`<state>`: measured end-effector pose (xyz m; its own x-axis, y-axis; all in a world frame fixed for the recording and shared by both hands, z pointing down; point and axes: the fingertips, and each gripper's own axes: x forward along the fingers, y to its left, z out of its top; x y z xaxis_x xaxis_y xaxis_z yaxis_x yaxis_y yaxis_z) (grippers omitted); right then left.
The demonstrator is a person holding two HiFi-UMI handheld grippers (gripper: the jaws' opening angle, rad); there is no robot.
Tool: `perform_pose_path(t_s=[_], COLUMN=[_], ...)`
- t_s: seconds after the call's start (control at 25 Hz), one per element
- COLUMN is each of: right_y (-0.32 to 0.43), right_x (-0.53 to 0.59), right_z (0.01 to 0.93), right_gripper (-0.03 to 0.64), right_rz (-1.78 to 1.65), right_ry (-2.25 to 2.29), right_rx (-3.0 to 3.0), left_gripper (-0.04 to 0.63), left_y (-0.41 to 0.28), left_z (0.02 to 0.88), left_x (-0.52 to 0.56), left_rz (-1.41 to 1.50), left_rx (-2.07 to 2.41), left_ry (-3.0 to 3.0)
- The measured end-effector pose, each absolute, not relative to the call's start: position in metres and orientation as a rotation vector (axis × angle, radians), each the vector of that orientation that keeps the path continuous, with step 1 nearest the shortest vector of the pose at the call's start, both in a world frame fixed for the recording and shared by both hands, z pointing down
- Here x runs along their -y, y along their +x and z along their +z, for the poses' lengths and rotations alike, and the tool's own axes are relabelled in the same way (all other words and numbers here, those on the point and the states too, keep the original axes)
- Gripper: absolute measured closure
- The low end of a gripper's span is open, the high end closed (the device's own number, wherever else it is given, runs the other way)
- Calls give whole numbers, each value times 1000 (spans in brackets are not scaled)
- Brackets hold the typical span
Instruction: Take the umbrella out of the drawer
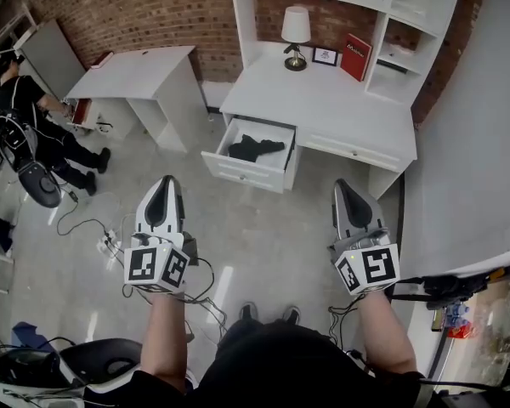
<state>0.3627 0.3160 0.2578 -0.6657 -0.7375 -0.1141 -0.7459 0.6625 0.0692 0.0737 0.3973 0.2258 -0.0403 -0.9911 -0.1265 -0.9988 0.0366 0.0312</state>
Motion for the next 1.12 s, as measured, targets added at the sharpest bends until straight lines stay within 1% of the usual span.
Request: perform_pose_path(t_s=[0.04, 0.12, 0.16, 0.2, 0.24, 0.32, 0.4, 0.44, 0.72, 0.8, 1.0, 1.12], right_y=[365, 368, 370, 371, 373, 374, 373, 371, 341, 330, 305, 282], right_x=[-317, -320, -320, -320, -320, -320, -320, -319, -301, -293, -263, -237], right_z=[256, 255, 255, 255, 256, 259, 263, 265, 280, 282, 279, 280], right_gripper=[608, 531, 505, 485, 474, 439, 373, 358, 365, 380, 385, 428], right_rz=[190, 220, 221, 216, 205, 177, 154, 146, 82, 81, 88, 79], right_ry=[-1243, -1226, -1212, -1196, -1181, -1159, -1143, -1132, -1089, -1092, -1137, -1171], right_rx=[-2794, -2801, -2803, -2803, -2801, -2800, -2810, -2819, -2874, -2886, -2866, -2864], left_gripper=[580, 576, 541, 442, 373, 334, 316, 313, 310, 310, 310, 310], left_y=[80, 93, 100, 105, 110, 116, 118, 118, 97, 84, 37, 0], left_z=[222, 219, 219, 222, 227, 238, 247, 250, 265, 271, 273, 274], left_x=[-402, -411, -414, -416, -418, -423, -429, -430, -417, -410, -381, -353], left_rz=[198, 198, 173, 142, 112, 63, 31, 21, -17, 2, 60, 91], left_rx=[-2182, -2141, -2131, -2128, -2132, -2147, -2161, -2167, -2191, -2203, -2221, -2238], left_ry=[-2132, -2137, -2143, -2153, -2164, -2180, -2191, -2195, -2200, -2201, -2189, -2189])
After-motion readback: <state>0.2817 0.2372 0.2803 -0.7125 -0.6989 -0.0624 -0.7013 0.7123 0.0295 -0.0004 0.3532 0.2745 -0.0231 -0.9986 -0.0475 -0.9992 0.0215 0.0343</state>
